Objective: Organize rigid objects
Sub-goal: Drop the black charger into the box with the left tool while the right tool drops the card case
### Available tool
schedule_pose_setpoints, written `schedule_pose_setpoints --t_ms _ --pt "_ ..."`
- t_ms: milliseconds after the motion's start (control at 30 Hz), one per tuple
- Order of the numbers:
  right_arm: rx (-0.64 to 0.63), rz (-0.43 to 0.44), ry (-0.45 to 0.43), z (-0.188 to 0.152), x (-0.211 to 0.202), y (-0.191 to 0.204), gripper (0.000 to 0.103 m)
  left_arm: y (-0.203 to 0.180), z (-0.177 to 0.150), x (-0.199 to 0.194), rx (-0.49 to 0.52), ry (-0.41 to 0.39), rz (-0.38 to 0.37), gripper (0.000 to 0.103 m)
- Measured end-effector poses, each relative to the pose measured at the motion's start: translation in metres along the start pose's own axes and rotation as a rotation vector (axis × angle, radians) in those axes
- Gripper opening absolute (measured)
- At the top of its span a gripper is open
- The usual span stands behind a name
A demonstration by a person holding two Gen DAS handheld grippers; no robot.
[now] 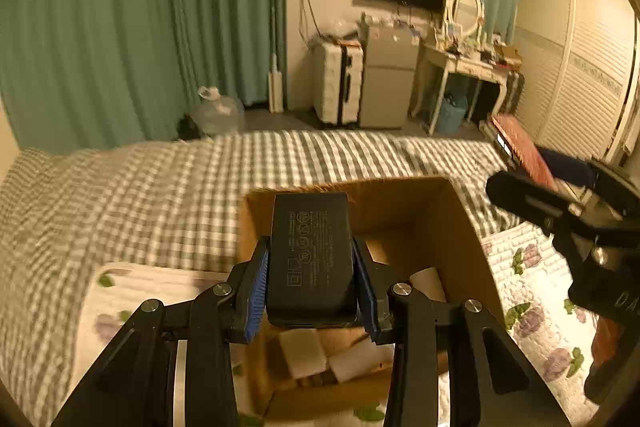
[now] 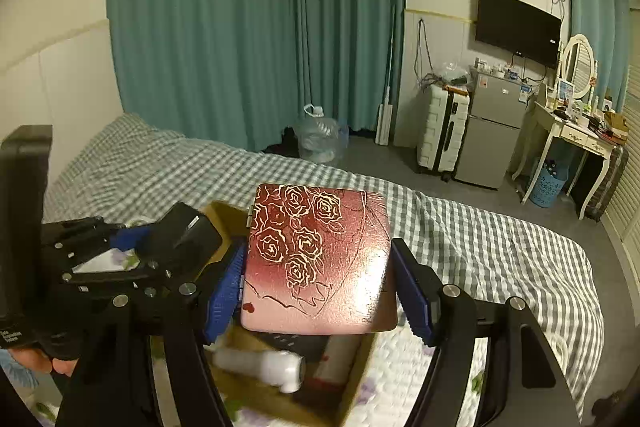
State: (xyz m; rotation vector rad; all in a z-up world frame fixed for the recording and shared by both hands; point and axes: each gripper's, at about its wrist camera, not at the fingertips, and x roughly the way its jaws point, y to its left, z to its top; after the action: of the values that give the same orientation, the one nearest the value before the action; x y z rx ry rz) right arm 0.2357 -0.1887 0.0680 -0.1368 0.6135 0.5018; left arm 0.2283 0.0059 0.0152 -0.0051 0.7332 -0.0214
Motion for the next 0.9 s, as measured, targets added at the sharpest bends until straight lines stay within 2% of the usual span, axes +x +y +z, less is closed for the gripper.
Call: schedule_pose_setpoints --t_ms 167,267,333,567,667,767,800,900 --pt "0.004 0.015 0.056 -0.006 0.032 -0.02 0.069 -0.012 -0.003 0.053 0.032 0.083 -0.009 0.039" --pt "0.006 0.019 0.097 -0.015 0.046 -0.026 0.069 -0.017 -0.008 0.079 0.006 0.157 0.009 0.039" --pt "-0.006 0.014 0.112 -0.022 0.051 -0.028 0.069 -0.02 -0.01 0.091 0.006 0.177 0.018 0.039" --pt "0.006 0.022 0.103 -0.025 0.052 -0.036 0.069 -0.018 -0.003 0.1 -0.034 0.166 0.06 0.041" --pt "0.015 0.02 0.101 -0.027 0.05 -0.037 0.069 -0.015 -0.002 0.108 -0.055 0.234 0.063 0.041" --pt "0.037 0.025 0.128 -0.037 0.051 -0.04 0.069 -0.011 0.0 0.092 -0.062 0.157 0.05 0.045" --pt "0.047 0.019 0.134 -0.04 0.051 -0.041 0.069 -0.012 0.002 0.085 -0.05 0.137 0.047 0.05" --pt "0.057 0.014 0.14 -0.045 0.048 -0.039 0.069 -0.014 0.005 0.064 -0.015 0.099 0.052 0.05"
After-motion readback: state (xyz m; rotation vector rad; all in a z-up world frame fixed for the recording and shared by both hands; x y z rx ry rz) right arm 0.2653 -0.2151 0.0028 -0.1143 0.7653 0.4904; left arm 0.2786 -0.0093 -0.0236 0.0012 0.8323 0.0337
